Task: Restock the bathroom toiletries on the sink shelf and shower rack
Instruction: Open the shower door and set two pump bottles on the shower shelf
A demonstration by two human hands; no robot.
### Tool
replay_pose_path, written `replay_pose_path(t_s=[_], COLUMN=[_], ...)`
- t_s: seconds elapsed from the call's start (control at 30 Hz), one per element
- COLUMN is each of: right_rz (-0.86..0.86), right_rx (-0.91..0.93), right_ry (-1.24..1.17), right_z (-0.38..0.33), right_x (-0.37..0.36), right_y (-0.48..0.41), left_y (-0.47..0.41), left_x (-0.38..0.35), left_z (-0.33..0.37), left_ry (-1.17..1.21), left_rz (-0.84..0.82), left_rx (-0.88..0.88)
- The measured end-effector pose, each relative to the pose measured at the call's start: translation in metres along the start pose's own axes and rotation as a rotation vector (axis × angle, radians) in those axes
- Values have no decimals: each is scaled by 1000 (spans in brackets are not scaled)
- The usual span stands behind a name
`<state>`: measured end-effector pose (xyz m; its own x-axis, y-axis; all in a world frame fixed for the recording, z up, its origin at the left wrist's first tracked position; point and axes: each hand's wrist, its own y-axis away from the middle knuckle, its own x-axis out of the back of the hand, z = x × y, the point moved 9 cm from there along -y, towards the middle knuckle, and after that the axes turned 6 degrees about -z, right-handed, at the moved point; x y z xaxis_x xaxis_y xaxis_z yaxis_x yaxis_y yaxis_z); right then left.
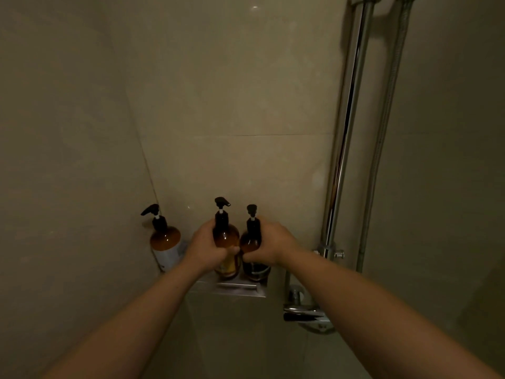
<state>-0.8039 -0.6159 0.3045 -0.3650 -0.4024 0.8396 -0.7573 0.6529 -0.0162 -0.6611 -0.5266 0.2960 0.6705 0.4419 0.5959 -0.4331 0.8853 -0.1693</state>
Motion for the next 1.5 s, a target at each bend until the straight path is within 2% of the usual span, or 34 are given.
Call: replay_pose_path(t_s=[0.2, 0.5, 0.6, 0.67, 0.73, 0.83, 0.97, 1.1, 1.23, 1.33, 1.5], right_rz=[11, 28, 53, 56, 106, 194, 203, 241, 294, 271, 166], right_rx=[-20, 28, 37, 16, -27, -79, -134, -150, -4, 60, 12], right_ry=[-36, -99, -69, -40, 0, 35, 35, 57, 230, 308, 376], right_z=[1, 5, 3, 3, 3, 2, -2, -9, -27, -35, -41], right_x=[-13, -18, -18, -21, -18, -13, -13, -15, -24, -33, -34], right_y=[-6, -6, -2, 2, 8, 18, 27, 36, 38, 33, 20], left_y=[4, 7, 15, 25, 32, 29, 23, 24, 25, 27, 28], left_x=[0, -9, -11, -11, -13, -18, -17, -13, -11, -9, -5], left_z=[-16, -27, -24, -19, -8, -5, -7, -5, 1, -2, -1], left_ry=[-48, 12, -67, -135, -288, -531, -699, -800, -850, -874, -921], left_rz=[13, 70, 69, 126, 177, 164, 146, 178, 196, 176, 151], left_rx=[13, -86, -169, -222, -317, -293, -292, -333, -351, -359, -370])
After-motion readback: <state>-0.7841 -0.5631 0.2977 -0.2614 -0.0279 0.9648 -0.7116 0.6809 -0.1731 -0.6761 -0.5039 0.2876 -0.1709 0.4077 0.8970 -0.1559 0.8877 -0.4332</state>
